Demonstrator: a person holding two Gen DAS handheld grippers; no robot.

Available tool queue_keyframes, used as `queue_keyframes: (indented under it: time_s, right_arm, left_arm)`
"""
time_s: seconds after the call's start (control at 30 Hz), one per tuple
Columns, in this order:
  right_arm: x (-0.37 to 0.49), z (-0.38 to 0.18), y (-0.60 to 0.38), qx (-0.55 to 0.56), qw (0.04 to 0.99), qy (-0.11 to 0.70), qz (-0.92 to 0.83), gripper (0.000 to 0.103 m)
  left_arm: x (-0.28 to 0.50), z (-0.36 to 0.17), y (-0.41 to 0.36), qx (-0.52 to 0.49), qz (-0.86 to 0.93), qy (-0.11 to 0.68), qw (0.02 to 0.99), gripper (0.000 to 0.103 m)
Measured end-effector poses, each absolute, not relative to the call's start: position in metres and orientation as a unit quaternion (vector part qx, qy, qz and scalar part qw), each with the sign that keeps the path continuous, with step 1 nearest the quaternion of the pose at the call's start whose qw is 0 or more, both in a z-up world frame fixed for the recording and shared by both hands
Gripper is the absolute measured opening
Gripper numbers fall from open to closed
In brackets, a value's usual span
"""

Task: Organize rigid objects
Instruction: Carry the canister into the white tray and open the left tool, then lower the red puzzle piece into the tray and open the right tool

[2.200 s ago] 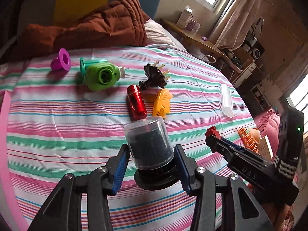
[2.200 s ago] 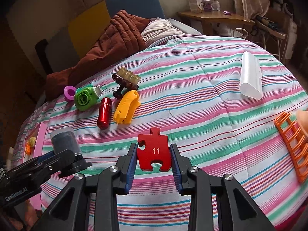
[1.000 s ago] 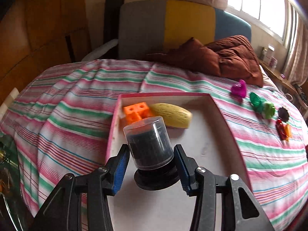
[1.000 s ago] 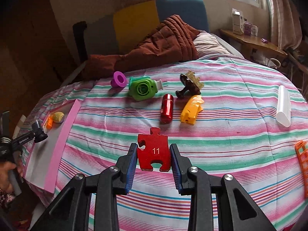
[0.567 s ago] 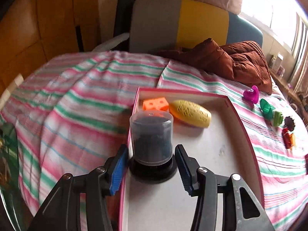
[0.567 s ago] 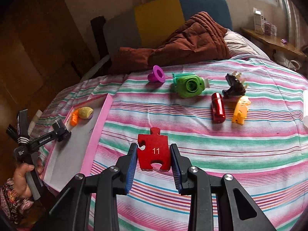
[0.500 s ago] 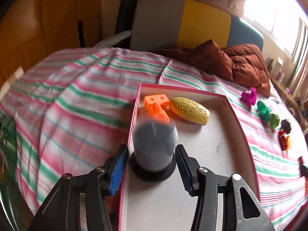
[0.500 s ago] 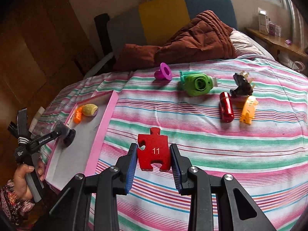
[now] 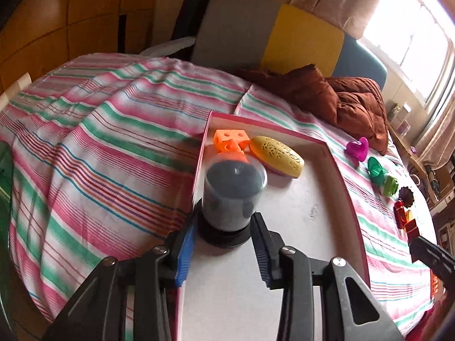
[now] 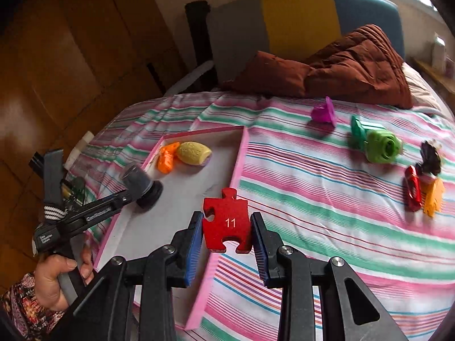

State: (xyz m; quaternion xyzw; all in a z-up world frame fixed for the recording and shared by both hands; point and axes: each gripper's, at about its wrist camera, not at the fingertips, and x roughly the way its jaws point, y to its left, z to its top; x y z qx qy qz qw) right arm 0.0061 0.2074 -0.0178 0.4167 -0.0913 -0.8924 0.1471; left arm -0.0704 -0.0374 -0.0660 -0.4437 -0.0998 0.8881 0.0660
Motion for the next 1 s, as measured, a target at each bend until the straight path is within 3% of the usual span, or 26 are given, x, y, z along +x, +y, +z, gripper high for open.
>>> queue_keyframes:
  time_s: [0.43,1.0]
  right_arm:
    - [-0.050,-0.034,0.147,0.457,0.162,-0.057,-0.873,0.034]
    - [-0.138,-0.059,0.130,0.467,0.087,0.032,-0.880,0.034]
  left_arm:
    - [-0.047,-0.069,-0.043,-0.463,0.863,-0.170,0.111,0.041]
    - [-0.024,-0.062,-0.029,-0.450,0.869,-0.153,0.137,0.041]
